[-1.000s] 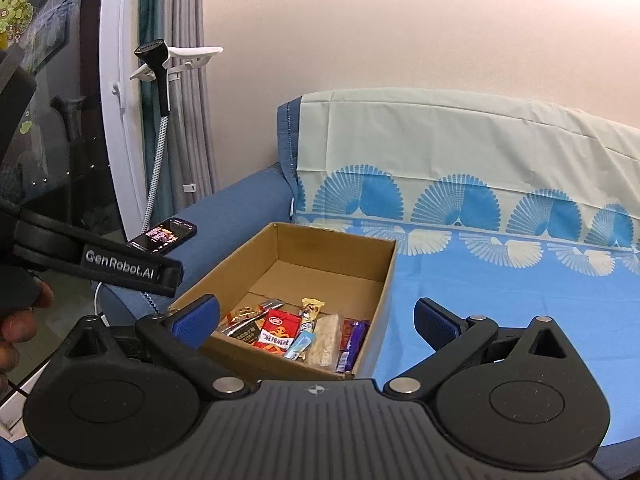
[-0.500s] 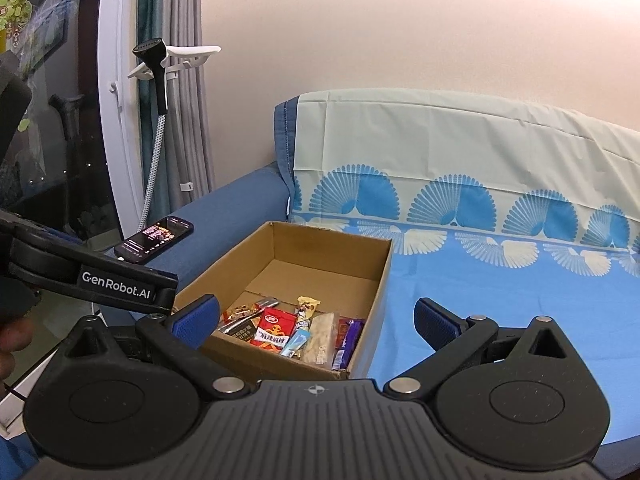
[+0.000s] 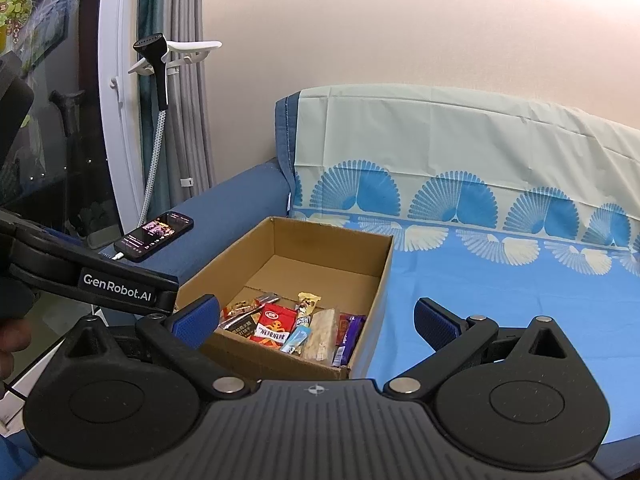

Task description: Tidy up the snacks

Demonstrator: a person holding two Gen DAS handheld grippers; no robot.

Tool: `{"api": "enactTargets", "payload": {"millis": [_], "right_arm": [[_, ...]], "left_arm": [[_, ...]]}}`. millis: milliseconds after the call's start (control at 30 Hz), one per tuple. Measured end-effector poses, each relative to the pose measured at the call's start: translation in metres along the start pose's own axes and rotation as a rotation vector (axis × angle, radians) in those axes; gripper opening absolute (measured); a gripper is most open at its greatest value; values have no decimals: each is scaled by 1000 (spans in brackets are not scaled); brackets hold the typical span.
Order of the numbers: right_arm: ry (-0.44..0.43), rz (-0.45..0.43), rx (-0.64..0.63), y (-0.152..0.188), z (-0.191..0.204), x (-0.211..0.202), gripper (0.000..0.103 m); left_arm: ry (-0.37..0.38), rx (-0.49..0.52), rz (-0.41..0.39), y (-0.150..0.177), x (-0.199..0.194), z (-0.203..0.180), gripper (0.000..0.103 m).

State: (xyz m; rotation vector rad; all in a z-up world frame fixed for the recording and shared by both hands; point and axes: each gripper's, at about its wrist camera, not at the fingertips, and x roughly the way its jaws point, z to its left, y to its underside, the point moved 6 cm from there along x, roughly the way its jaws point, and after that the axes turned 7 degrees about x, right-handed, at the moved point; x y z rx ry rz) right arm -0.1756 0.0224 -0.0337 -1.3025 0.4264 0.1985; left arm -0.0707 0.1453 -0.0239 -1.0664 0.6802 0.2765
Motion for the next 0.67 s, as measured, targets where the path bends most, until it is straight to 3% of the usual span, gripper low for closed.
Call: {"api": "enactTargets", "payload": {"millis": [667], "right_arm": [[-3,27,39,3,-6,11,102]], "left_arm": [[10,-8,69,10,18,0,103]]}}
